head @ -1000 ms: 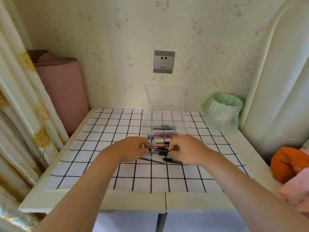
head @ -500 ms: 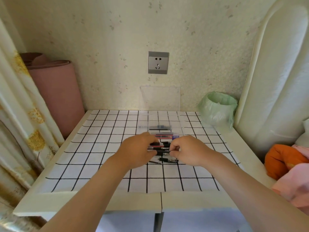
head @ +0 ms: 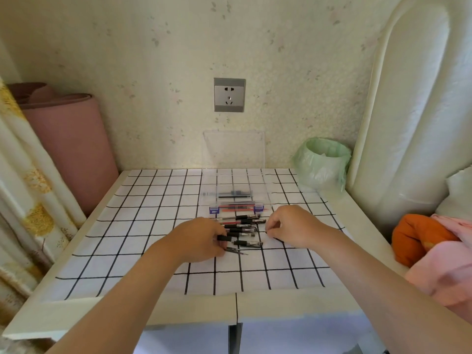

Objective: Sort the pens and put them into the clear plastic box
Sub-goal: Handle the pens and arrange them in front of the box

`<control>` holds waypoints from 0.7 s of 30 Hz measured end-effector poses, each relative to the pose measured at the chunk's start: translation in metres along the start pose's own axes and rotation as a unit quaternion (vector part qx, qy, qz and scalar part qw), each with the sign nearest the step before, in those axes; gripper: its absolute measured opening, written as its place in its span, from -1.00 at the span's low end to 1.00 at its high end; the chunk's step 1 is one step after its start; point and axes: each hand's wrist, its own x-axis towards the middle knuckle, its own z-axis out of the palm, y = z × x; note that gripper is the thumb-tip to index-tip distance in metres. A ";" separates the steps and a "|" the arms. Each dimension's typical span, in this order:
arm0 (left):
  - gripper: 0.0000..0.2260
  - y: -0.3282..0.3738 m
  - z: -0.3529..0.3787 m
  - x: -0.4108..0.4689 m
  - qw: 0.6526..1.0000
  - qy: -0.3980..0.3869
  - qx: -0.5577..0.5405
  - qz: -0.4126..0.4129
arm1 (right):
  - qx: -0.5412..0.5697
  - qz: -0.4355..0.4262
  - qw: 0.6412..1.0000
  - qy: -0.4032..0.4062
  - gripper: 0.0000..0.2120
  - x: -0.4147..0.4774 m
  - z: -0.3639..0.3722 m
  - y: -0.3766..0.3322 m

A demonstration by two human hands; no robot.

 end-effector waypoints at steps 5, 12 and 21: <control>-0.94 0.004 0.004 0.003 0.999 -0.016 0.034 -0.002 | 0.014 0.000 1.000 -0.005 -0.89 -0.001 0.005 0.003; -0.83 0.003 0.003 0.006 1.000 0.012 0.016 -0.003 | -0.027 -0.013 1.000 0.001 -0.92 0.003 0.013 0.001; -0.89 -0.007 0.001 0.012 1.000 0.011 0.016 -0.001 | -0.038 -0.036 0.996 0.077 -0.88 0.009 0.007 -0.017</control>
